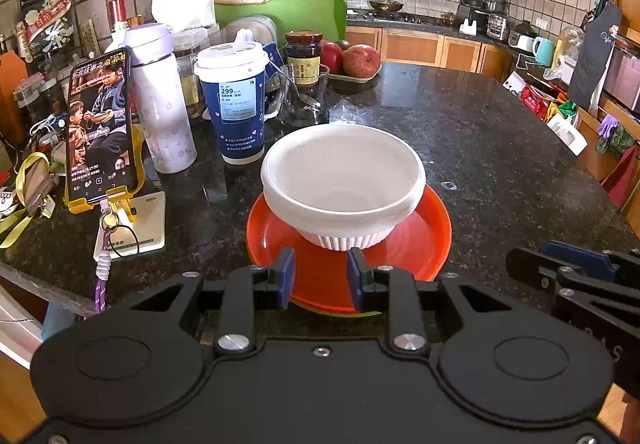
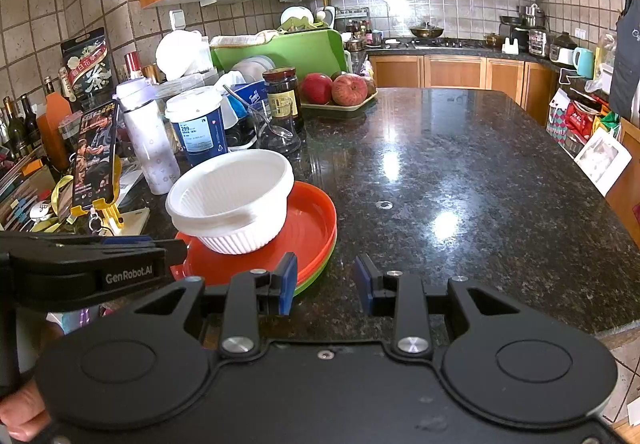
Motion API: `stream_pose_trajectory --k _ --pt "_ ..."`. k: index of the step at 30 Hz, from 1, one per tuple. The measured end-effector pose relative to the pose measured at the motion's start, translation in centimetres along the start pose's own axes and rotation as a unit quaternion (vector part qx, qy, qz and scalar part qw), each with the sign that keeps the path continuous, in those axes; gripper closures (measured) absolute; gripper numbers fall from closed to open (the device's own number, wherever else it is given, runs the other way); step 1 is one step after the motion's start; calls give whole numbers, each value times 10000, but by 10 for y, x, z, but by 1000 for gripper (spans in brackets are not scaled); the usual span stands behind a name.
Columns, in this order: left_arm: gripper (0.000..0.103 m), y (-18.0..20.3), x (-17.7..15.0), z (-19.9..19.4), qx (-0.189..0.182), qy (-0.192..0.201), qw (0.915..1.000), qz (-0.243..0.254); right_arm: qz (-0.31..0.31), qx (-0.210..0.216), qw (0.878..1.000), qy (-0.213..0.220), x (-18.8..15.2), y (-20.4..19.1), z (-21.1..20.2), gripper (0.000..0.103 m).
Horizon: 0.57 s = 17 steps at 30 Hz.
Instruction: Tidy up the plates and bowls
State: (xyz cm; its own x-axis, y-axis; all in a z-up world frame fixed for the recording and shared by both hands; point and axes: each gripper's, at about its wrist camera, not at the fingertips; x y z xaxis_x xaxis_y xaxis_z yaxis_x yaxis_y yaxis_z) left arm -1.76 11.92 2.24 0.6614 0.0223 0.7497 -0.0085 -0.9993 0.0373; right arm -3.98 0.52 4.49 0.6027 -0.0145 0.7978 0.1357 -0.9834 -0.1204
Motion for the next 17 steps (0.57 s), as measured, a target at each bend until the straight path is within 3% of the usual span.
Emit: stream_pose_trajectory --k 17 --pt "66 -1 2 5 2 -35 10000 -16 -12 3 10000 -89 4 1 14 69"
Point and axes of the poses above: each gripper's, at about its wrist camera, not at the fingertips, and z roughly the way its jaws point, y to its right, x to its top, and after that the axes turned 2 degrees about -z, right-handed
